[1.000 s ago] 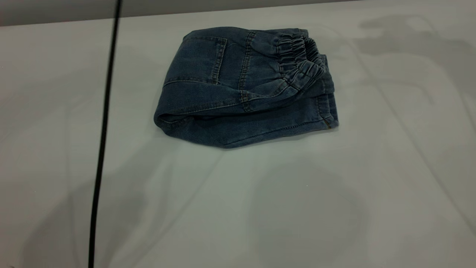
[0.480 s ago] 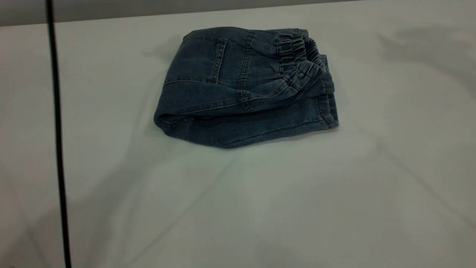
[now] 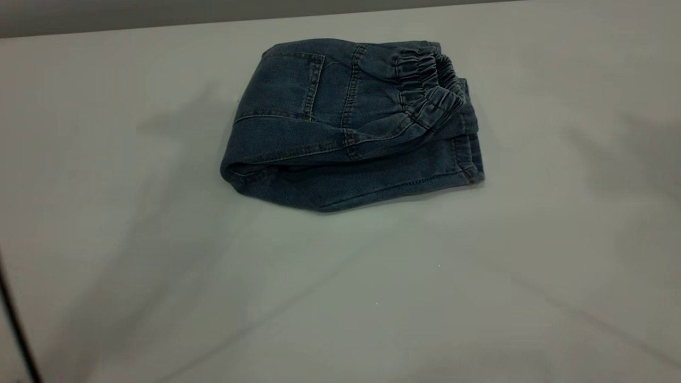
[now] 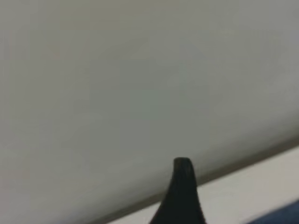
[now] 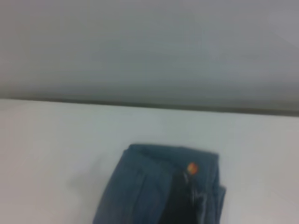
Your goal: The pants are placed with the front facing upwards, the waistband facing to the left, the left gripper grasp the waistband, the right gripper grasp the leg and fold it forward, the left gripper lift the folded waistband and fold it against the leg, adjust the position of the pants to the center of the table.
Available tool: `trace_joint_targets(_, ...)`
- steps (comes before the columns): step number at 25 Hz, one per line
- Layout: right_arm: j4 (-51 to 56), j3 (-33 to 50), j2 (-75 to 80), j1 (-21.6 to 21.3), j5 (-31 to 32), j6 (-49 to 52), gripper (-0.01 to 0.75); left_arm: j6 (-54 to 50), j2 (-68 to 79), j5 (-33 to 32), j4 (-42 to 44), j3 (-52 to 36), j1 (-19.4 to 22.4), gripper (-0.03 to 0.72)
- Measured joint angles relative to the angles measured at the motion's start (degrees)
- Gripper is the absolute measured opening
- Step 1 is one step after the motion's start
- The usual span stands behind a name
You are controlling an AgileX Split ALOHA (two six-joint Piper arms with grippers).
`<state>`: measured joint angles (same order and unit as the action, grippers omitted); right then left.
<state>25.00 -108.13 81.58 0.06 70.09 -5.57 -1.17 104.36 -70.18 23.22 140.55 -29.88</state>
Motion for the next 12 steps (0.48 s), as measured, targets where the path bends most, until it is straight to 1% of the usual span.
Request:
trace_joint_targets(4,0.48,9.34,-9.48,0.04,-0.07,-1.26,0.514,-2.34,-7.98,0.11,-3.81,-2.56,0.00,0.564)
trace_joint_targets(6,2.11,14.09,-13.72,0.04,-0.07,-2.13,0.514,-3.55,-12.69,0.11,-5.27,-5.39,0.00,0.564)
trace_joint_targets(8,3.98,18.13,-17.02,0.04,-0.07,-3.99,0.514,-4.57,-17.24,0.17,-6.87,-8.86,0.00,0.564)
trace_joint_targets(12,7.40,25.45,-22.20,0.04,-0.07,-6.81,0.514,-4.63,-27.38,0.17,-10.74,-18.76,0.00,0.564)
